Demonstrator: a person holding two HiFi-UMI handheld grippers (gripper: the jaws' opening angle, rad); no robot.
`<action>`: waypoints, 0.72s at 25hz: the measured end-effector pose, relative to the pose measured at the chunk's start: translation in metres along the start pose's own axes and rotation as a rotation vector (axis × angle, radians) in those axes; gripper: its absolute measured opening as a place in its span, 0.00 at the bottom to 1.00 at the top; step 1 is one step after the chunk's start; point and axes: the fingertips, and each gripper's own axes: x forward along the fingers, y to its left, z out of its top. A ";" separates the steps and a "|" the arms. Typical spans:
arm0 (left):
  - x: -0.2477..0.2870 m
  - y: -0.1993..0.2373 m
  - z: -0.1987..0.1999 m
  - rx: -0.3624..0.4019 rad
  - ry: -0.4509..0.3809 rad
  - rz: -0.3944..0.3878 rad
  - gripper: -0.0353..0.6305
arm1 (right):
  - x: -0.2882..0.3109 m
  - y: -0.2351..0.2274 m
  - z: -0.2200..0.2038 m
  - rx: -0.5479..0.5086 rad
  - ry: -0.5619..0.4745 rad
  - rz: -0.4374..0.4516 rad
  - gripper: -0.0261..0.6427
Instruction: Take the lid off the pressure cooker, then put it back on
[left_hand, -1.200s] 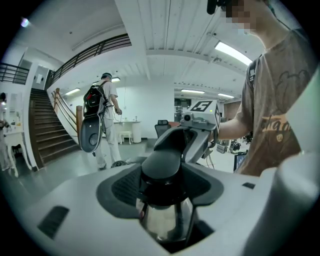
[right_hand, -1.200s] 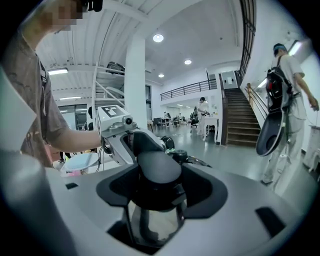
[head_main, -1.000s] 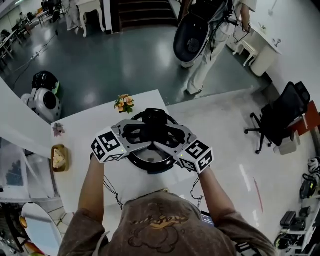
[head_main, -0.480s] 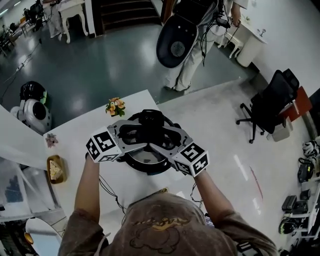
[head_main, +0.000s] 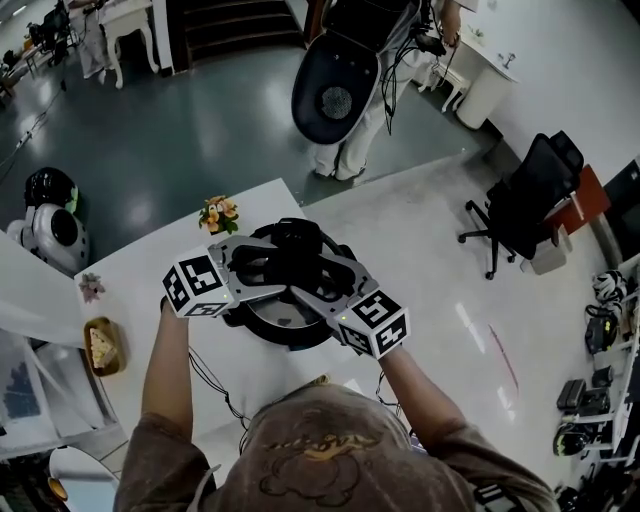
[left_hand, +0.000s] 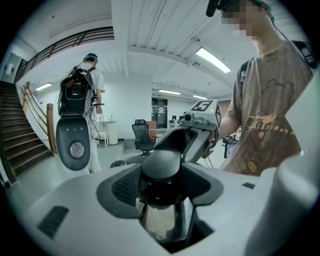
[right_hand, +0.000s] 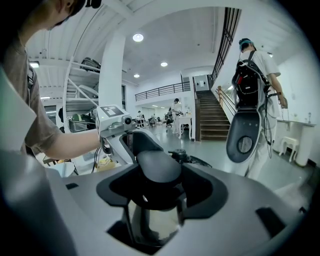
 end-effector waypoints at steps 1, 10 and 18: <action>0.000 0.000 0.000 0.002 -0.002 0.002 0.44 | 0.000 0.000 0.000 -0.001 -0.002 0.002 0.44; 0.002 -0.002 0.001 0.009 0.000 0.033 0.44 | -0.003 -0.001 -0.002 -0.036 0.008 0.018 0.44; -0.015 -0.003 0.026 0.040 -0.022 0.077 0.44 | -0.010 0.006 0.026 -0.081 -0.024 0.044 0.44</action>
